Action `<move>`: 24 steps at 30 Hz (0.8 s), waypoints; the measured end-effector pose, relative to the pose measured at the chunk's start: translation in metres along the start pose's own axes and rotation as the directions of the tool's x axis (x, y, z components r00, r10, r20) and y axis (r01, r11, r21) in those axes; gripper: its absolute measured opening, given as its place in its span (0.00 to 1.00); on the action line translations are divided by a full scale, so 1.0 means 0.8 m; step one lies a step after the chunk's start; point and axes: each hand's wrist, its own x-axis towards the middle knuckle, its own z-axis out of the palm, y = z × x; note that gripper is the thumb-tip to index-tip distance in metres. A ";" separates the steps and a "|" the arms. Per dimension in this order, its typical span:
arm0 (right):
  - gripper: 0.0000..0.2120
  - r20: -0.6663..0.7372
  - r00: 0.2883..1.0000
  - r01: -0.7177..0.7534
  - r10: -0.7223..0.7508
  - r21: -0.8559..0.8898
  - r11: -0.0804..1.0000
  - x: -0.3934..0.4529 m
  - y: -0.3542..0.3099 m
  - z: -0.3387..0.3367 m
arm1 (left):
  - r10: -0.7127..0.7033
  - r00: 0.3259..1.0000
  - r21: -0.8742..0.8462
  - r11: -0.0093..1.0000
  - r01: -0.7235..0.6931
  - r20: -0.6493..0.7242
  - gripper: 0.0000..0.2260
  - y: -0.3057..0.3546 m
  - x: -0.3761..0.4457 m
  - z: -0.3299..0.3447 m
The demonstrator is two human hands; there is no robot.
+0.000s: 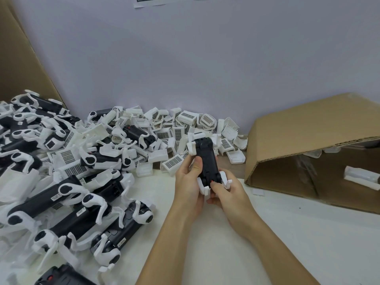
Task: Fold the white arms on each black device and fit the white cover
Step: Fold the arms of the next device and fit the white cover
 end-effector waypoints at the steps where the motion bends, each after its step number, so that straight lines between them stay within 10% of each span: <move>1: 0.13 -0.002 1.000 -0.001 0.001 -0.002 1.000 0.000 0.000 0.000 | 0.000 1.000 0.000 1.000 0.000 -0.001 0.13 0.000 0.000 0.000; 24: 0.15 0.022 1.000 0.009 -0.011 0.053 0.999 0.001 0.002 -0.001 | -0.010 1.000 0.012 1.000 0.010 -0.027 0.14 -0.001 0.003 -0.002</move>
